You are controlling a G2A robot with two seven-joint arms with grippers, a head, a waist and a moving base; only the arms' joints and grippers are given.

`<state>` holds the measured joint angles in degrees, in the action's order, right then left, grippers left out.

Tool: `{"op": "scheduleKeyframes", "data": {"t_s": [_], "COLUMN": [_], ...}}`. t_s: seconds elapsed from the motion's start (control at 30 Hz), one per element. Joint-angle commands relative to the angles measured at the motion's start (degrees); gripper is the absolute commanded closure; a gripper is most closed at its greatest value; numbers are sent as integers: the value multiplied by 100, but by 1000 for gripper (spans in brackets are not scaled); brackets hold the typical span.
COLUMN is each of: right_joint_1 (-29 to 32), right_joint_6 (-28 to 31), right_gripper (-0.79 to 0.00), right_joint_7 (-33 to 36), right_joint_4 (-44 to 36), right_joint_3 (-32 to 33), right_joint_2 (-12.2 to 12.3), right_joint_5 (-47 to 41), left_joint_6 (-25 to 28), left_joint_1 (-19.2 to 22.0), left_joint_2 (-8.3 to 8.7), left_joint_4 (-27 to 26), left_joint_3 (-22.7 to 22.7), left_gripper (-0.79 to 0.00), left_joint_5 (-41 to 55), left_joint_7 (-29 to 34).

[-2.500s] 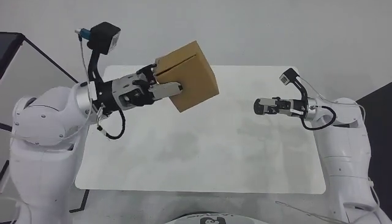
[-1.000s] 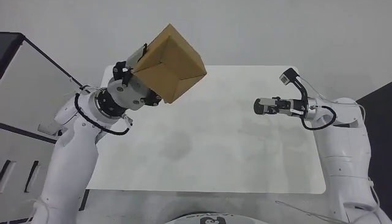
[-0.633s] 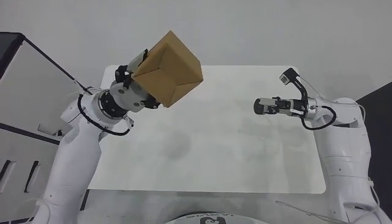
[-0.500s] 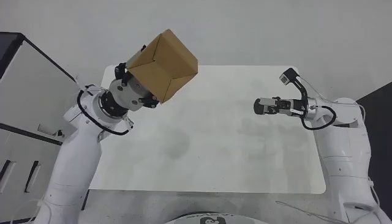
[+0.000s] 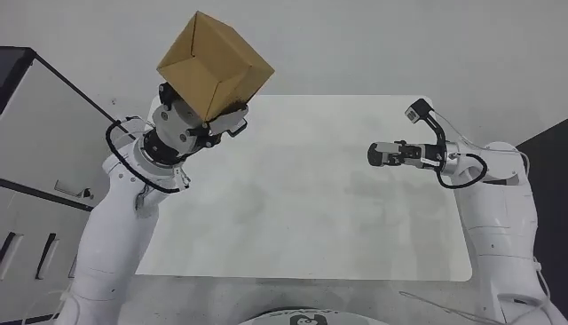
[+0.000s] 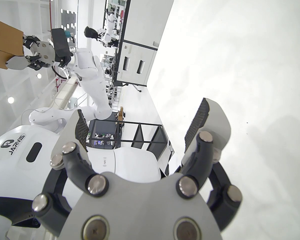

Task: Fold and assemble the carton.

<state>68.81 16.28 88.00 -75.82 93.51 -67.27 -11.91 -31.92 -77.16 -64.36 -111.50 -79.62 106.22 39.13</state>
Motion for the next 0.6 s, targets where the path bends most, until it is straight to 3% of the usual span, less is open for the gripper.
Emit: {"op": "scheduleKeyframes", "data": {"t_s": [0.0, 0.4, 0.57], "right_joint_1": [0, 0, 0], "right_joint_6": [0, 0, 0], "right_gripper": [-785, -785, -785], "right_joint_7": [0, 0, 0], "right_joint_4": [0, 0, 0], "right_joint_3": [0, 0, 0], "right_joint_2": [0, 0, 0], "right_joint_5": [0, 0, 0], "left_joint_6": [31, 144, 31], "left_joint_1": [-16, -145, -101], "left_joint_2": [-19, -92, -81], "left_joint_4": [-3, 8, -2], "left_joint_3": [19, -6, -140], "left_gripper": [0, 0, 0], "left_joint_5": [360, 1235, 675], "left_joint_7": [-91, -592, -651]}}
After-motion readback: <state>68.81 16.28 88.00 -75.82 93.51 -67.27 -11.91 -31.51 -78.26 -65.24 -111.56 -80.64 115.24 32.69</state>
